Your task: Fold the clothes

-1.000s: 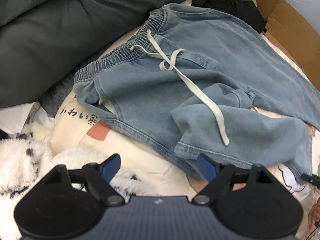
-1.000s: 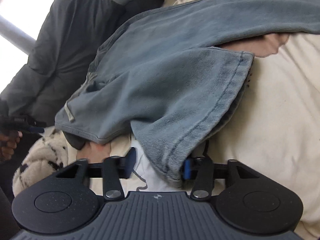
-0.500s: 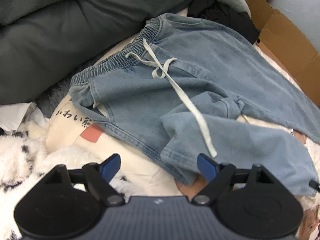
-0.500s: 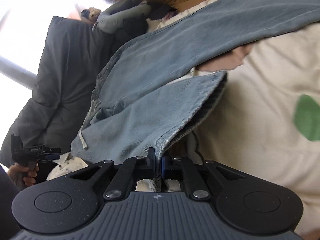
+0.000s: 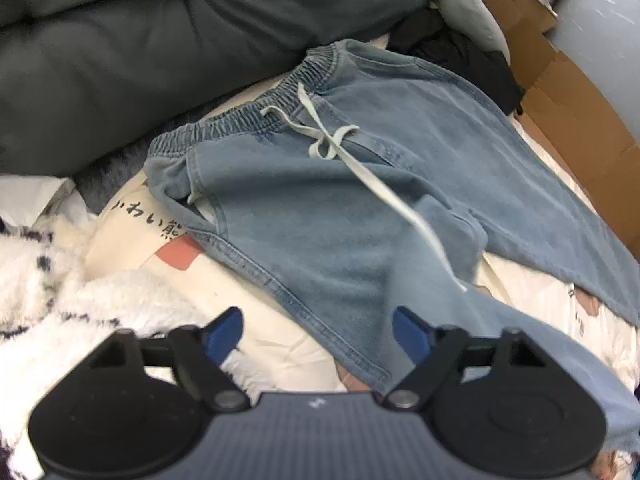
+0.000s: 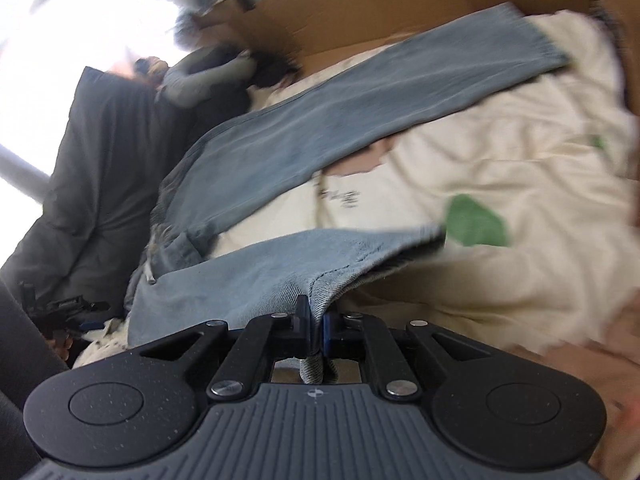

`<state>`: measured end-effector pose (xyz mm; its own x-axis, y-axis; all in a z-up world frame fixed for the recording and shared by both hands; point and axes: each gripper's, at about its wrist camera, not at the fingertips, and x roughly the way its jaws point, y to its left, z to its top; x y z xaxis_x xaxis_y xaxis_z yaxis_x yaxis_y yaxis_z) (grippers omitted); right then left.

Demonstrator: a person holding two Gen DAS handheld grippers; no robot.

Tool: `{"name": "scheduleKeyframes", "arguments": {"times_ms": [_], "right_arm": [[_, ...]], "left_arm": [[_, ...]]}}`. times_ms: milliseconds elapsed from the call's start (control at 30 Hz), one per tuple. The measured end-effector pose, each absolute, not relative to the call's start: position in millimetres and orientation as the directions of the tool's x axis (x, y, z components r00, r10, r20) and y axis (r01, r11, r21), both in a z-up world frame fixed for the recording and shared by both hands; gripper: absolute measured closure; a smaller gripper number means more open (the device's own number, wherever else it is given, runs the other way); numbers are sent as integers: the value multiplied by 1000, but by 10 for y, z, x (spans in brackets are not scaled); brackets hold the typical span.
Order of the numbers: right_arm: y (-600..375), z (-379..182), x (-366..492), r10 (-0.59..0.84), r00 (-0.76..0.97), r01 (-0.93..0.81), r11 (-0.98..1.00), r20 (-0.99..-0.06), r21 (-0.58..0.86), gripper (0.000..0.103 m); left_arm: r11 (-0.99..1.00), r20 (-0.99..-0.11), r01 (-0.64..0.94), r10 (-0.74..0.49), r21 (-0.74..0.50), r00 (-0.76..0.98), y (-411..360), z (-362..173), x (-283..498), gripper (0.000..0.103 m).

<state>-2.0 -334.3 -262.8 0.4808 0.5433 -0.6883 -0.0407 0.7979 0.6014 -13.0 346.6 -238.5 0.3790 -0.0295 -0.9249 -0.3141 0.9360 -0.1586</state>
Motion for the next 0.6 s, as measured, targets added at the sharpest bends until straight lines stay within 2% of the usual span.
{"name": "scheduleKeyframes", "arguments": {"times_ms": [67,167,600], "right_arm": [[-3504,-2550,-129,509,502,-6,810,-699,586,100],[-3705,-2434,-281,462,528,31,828,-712,560,100],[-3983,-2258,-518,314,571,138,874,-759,465,100]], "left_arm": [[928,-928,-332,-37,-170,371,3490,-2442,-131,35],[910,-931,-371,-40,-184,363,3514,-2534,-129,39],[821,-943,-539,1,-189,332,3708,-3047,47,44]]}}
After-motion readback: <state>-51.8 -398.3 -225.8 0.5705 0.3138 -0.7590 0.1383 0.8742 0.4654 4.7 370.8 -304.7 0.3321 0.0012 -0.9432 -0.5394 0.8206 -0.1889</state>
